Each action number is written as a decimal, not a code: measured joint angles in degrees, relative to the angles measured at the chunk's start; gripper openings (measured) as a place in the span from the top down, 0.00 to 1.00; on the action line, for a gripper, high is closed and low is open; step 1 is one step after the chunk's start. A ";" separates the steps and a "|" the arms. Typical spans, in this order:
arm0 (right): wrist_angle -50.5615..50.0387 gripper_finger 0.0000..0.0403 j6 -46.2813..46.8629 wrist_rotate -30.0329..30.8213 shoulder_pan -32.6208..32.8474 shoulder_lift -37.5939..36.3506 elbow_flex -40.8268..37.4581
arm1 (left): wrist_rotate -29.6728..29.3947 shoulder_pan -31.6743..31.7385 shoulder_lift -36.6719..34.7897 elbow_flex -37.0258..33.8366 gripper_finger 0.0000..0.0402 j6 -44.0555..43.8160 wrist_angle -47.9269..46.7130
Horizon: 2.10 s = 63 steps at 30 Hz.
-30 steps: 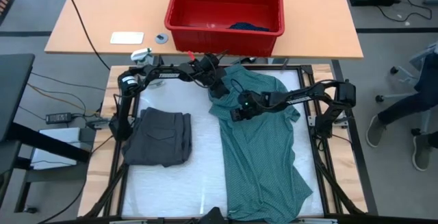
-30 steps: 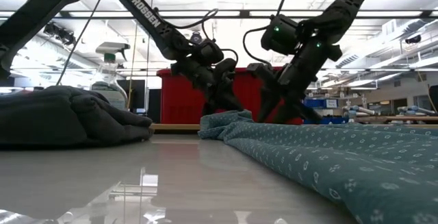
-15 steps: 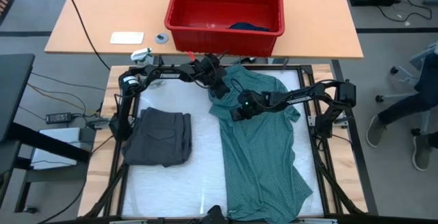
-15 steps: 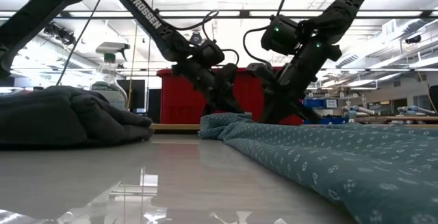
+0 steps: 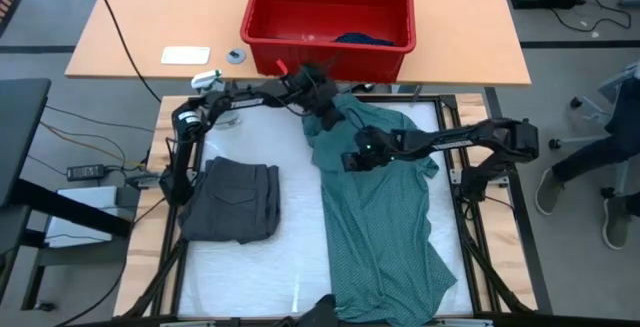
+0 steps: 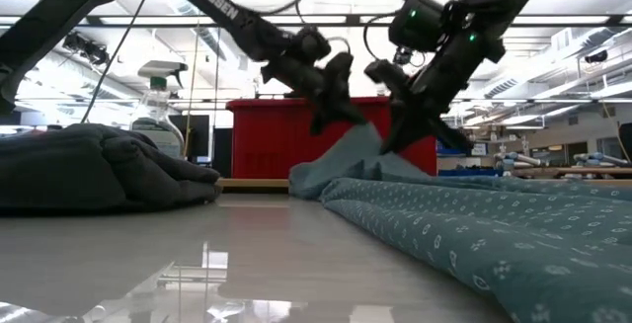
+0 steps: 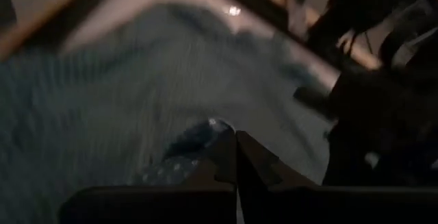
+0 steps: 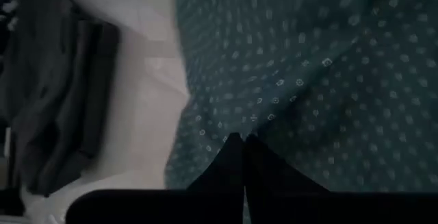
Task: Fold Laundry from Bin
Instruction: Fold the green polo shirt on the table
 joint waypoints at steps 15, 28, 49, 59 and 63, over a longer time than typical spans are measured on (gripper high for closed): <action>-14.49 0.96 -0.47 8.83 -1.64 0.41 -0.04 | -11.64 -1.06 8.03 4.73 0.99 3.53 10.87; -17.00 0.81 4.69 6.67 -0.28 -4.90 -0.04 | -8.84 0.80 4.71 13.61 0.84 4.01 -16.55; 7.09 0.98 0.49 7.33 13.75 10.31 -0.02 | -19.07 -0.53 1.79 -2.55 0.97 14.16 -24.80; 12.01 0.98 7.42 0.73 21.04 14.38 0.14 | -23.21 4.73 1.79 -5.29 0.97 11.88 -13.29; 10.68 0.97 7.32 2.97 22.09 10.99 -0.20 | -23.33 5.76 1.75 -3.07 0.97 12.03 -17.96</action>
